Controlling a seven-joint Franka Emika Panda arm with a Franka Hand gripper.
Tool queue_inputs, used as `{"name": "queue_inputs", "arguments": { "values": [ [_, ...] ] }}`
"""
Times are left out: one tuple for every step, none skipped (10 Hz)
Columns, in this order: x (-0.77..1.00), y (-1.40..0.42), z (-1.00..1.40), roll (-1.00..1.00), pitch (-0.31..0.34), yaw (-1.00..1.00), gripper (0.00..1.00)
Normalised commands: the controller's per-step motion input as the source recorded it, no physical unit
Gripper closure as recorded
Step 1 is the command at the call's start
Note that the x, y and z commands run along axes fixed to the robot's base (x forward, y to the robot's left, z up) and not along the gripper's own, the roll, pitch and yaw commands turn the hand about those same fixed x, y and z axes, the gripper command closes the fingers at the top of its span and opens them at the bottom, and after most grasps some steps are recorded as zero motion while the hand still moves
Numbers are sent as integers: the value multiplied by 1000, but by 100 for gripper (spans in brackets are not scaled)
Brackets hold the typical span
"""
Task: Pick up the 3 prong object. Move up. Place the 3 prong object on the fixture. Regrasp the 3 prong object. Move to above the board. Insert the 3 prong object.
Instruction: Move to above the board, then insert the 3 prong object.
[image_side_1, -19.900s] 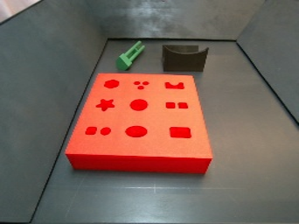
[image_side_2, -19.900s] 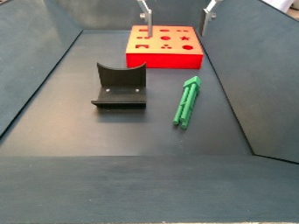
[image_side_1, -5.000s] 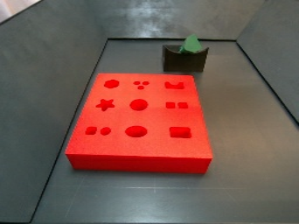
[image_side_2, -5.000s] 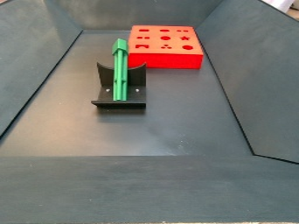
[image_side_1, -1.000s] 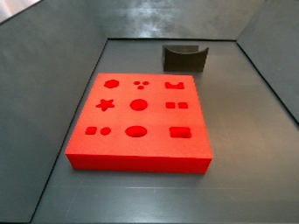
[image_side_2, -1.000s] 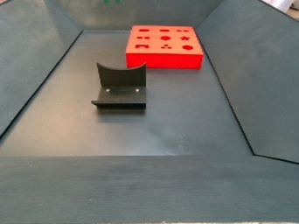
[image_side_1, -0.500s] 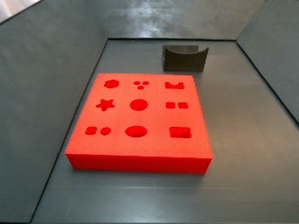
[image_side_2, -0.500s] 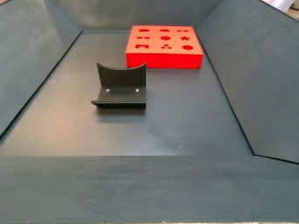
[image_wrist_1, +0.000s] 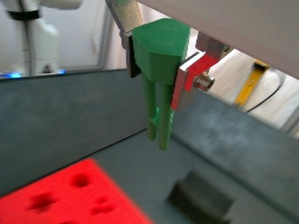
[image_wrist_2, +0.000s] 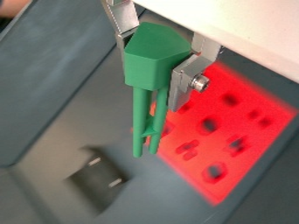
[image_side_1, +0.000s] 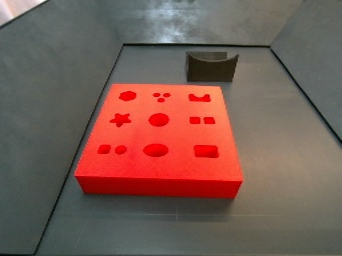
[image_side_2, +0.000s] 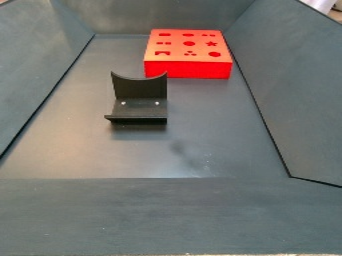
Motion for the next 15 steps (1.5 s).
{"name": "queue_inputs", "arguments": {
  "values": [
    [-416, -486, -44, -1000, -64, 28, 100],
    [-226, -196, -22, -1000, -78, 28, 100],
    [-96, -12, -4, -1000, -75, 11, 100],
    [-70, 3, -8, -936, -83, 2, 100],
    [-68, 13, -6, -700, -80, 3, 100],
    [-64, 20, -2, -547, -76, 2, 100],
    [-50, 13, -4, -326, -56, -6, 100],
    [-34, 14, -6, -220, -37, -8, 100],
    [-9, -123, -103, -89, 0, 0, 100],
    [-29, 0, 0, -20, 0, 14, 100],
    [0, 0, -86, -63, 16, 0, 100],
    [0, 0, -154, -116, 0, 0, 100],
    [69, 189, -80, -193, 20, 0, 100],
    [0, 749, 83, -403, -119, 46, 100],
    [0, 729, 137, -353, -156, 131, 100]
  ]
}}
